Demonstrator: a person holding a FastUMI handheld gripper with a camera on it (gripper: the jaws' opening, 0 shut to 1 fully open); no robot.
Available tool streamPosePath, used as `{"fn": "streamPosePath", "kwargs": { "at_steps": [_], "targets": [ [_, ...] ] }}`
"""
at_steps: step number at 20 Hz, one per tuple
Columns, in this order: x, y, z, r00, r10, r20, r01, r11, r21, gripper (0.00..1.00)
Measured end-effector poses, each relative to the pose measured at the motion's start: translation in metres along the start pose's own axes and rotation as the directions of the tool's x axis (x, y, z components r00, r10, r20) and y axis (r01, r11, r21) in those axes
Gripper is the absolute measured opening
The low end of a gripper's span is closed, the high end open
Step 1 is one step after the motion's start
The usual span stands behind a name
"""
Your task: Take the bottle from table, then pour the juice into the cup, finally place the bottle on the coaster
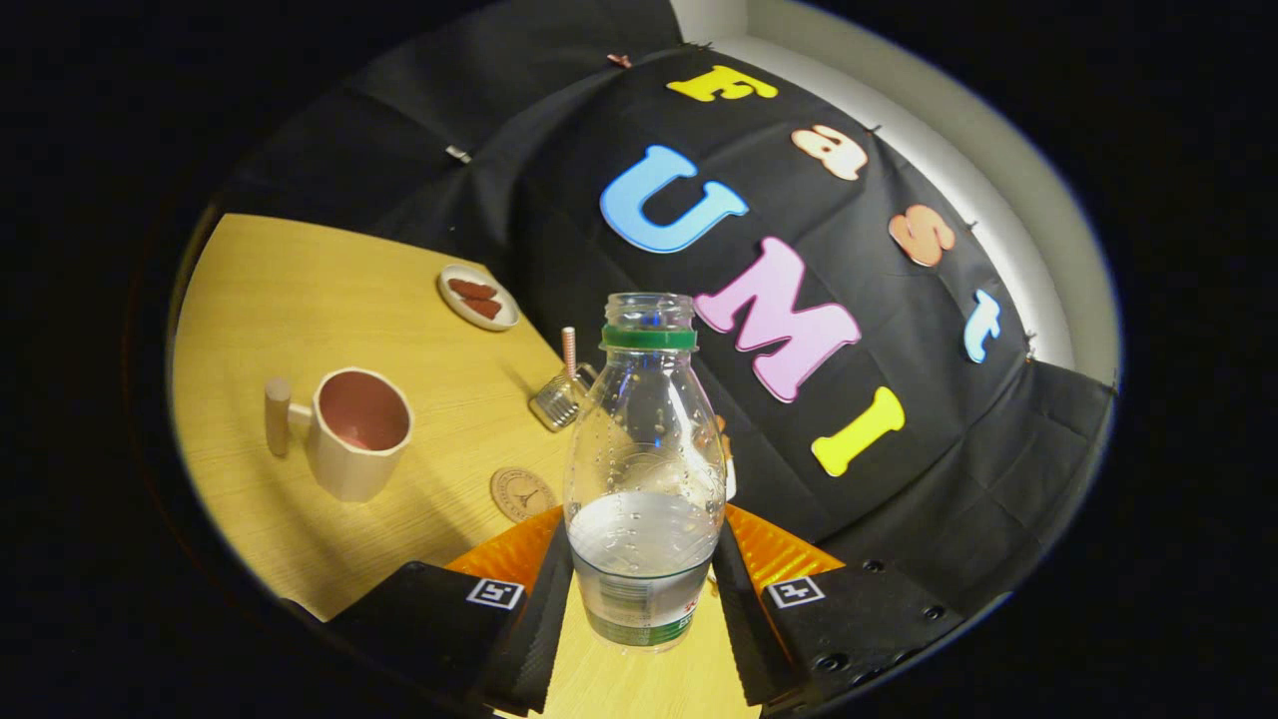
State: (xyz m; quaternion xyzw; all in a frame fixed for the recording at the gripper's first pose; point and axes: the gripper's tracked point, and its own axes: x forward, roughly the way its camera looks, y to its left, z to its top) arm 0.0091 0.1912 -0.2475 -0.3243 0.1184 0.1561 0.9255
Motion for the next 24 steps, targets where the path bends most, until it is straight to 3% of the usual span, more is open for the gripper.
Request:
{"fn": "streamPosePath", "kwargs": {
  "at_steps": [6,24],
  "targets": [
    [0.014,0.018,0.007,1.000,-0.001,-0.001,0.001,0.961,-0.277,0.73],
    [0.038,0.052,0.001,0.996,0.063,-0.070,-0.092,0.820,-0.565,0.72]
  ]
}}
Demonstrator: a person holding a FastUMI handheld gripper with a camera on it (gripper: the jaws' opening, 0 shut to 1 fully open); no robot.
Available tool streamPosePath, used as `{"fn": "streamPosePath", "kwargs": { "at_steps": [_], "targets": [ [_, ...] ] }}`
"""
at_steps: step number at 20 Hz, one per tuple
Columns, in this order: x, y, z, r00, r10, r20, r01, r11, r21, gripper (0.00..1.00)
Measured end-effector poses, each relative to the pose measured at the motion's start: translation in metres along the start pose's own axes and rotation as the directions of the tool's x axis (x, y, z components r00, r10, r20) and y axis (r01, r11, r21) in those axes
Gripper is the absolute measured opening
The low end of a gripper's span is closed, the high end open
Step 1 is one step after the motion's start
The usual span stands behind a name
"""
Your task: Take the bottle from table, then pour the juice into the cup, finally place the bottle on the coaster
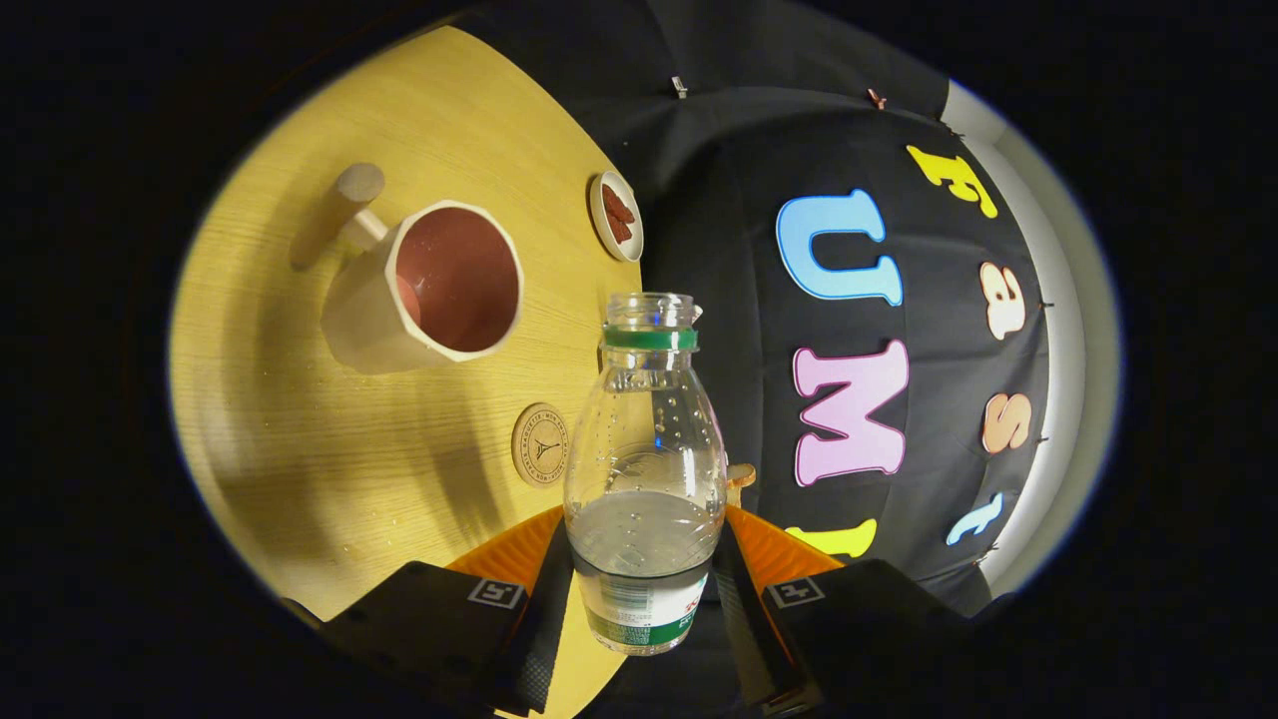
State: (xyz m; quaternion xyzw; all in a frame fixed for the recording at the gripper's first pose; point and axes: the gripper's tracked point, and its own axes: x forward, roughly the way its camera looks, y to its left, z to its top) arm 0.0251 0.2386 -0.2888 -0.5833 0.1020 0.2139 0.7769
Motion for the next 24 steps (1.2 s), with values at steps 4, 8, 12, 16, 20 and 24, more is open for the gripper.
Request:
{"fn": "streamPosePath", "kwargs": {
  "at_steps": [4,8,12,16,20,24],
  "targets": [
    [0.0021,0.0037,0.0000,1.000,0.008,-0.001,-0.008,0.998,-0.070,0.73],
    [0.0053,0.0053,-0.0008,1.000,0.017,-0.001,-0.017,0.992,-0.127,0.73],
    [0.0043,0.0073,0.0008,1.000,0.019,0.009,-0.017,0.983,-0.184,0.73],
    [0.0066,0.0069,-0.0007,1.000,0.016,0.012,-0.013,0.976,-0.216,0.73],
    [0.0081,0.0014,0.0013,1.000,0.007,0.024,0.000,0.965,-0.264,0.73],
    [0.0089,-0.0002,0.0023,0.999,0.000,0.035,0.010,0.956,-0.294,0.73]
  ]
}}
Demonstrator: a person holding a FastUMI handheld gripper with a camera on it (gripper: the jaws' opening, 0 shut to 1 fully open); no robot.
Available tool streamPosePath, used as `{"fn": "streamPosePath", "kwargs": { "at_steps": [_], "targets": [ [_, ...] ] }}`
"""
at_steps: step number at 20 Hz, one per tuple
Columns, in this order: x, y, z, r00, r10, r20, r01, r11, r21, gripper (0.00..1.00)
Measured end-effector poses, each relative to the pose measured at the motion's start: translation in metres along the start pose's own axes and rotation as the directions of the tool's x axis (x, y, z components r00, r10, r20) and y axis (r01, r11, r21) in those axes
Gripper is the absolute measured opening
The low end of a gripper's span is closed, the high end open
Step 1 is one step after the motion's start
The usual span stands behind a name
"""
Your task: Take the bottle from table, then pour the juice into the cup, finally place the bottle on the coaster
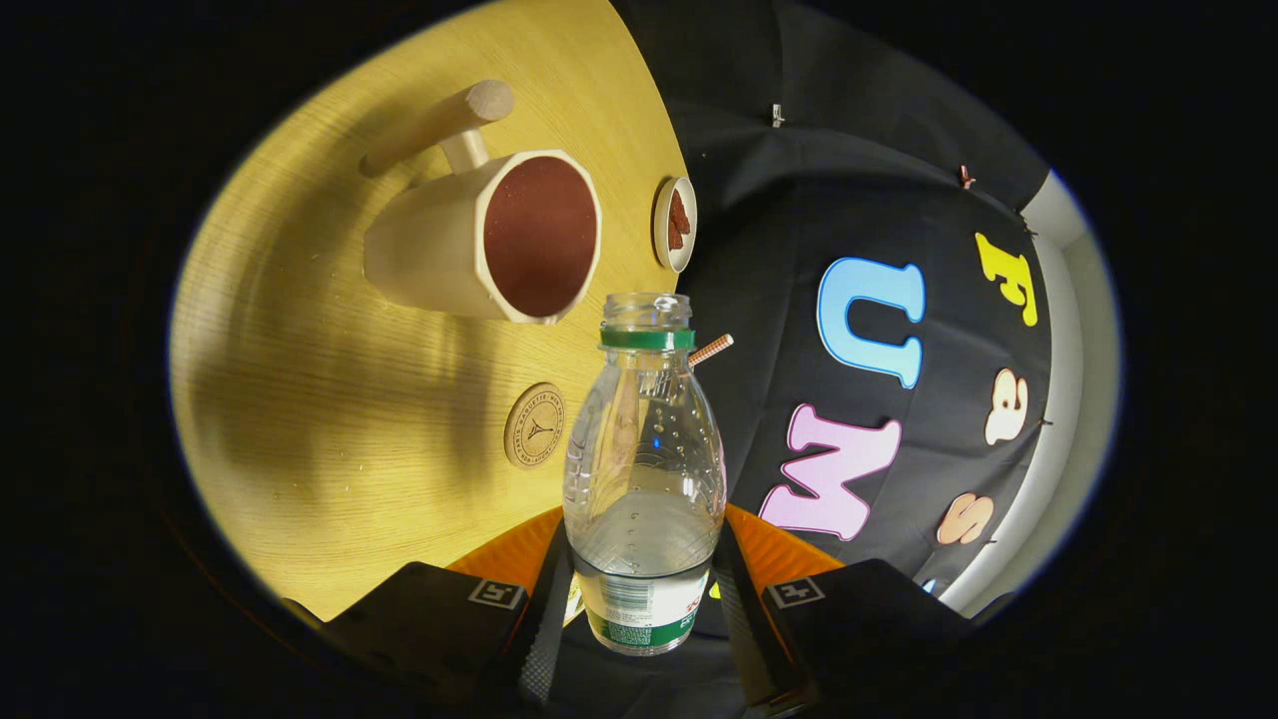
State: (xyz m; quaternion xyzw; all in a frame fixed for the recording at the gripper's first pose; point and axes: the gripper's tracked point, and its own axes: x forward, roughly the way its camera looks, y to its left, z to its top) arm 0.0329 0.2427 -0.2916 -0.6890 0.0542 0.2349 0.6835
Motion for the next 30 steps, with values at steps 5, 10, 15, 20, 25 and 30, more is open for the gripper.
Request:
{"fn": "streamPosePath", "kwargs": {
  "at_steps": [5,10,15,20,25,30],
  "targets": [
    [0.002,-0.004,0.001,1.000,-0.014,0.005,0.014,0.999,-0.038,0.73],
    [-0.002,-0.004,0.002,1.000,-0.018,0.009,0.019,0.998,-0.057,0.73],
    [-0.001,-0.006,0.002,1.000,-0.024,0.016,0.025,0.997,-0.073,0.73],
    [-0.001,-0.009,0.003,0.999,-0.032,0.021,0.035,0.994,-0.102,0.72],
    [-0.002,-0.011,0.004,0.999,-0.041,0.025,0.044,0.991,-0.128,0.72],
    [-0.002,-0.014,0.006,0.998,-0.049,0.027,0.053,0.987,-0.150,0.72]
  ]
}}
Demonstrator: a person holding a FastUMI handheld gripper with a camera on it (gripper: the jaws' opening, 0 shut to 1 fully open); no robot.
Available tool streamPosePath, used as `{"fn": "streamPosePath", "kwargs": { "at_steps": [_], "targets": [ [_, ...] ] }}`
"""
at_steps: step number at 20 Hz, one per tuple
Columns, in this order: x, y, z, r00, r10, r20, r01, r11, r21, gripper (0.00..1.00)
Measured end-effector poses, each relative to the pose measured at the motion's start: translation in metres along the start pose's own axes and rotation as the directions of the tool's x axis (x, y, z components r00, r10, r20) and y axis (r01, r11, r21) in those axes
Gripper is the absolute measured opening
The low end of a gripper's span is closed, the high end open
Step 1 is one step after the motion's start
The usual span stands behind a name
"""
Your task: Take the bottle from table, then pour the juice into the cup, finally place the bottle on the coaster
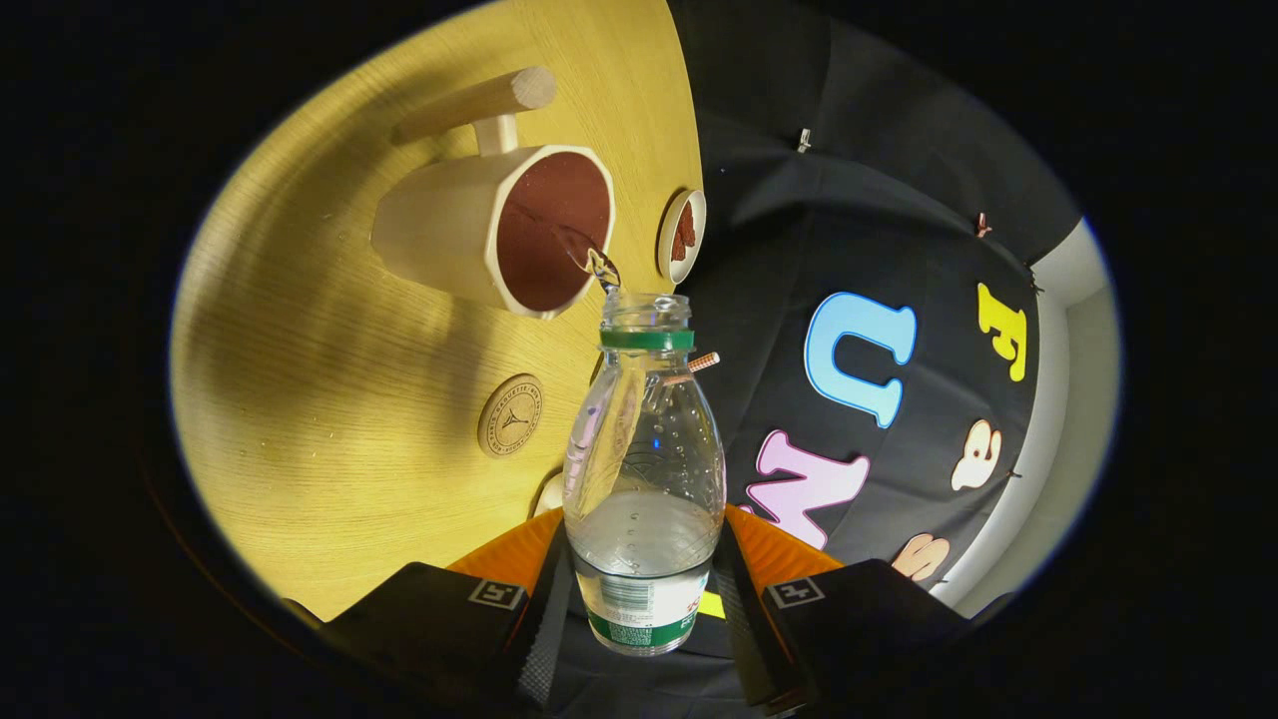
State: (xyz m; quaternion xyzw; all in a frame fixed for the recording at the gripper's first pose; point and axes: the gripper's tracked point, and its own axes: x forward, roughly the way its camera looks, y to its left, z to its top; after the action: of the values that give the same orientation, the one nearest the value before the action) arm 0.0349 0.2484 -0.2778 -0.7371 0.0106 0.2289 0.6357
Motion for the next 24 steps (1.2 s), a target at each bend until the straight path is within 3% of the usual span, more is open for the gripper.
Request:
{"fn": "streamPosePath", "kwargs": {
  "at_steps": [24],
  "targets": [
    [0.005,-0.018,0.007,0.998,-0.049,0.049,0.057,0.980,-0.189,0.72]
  ]
}}
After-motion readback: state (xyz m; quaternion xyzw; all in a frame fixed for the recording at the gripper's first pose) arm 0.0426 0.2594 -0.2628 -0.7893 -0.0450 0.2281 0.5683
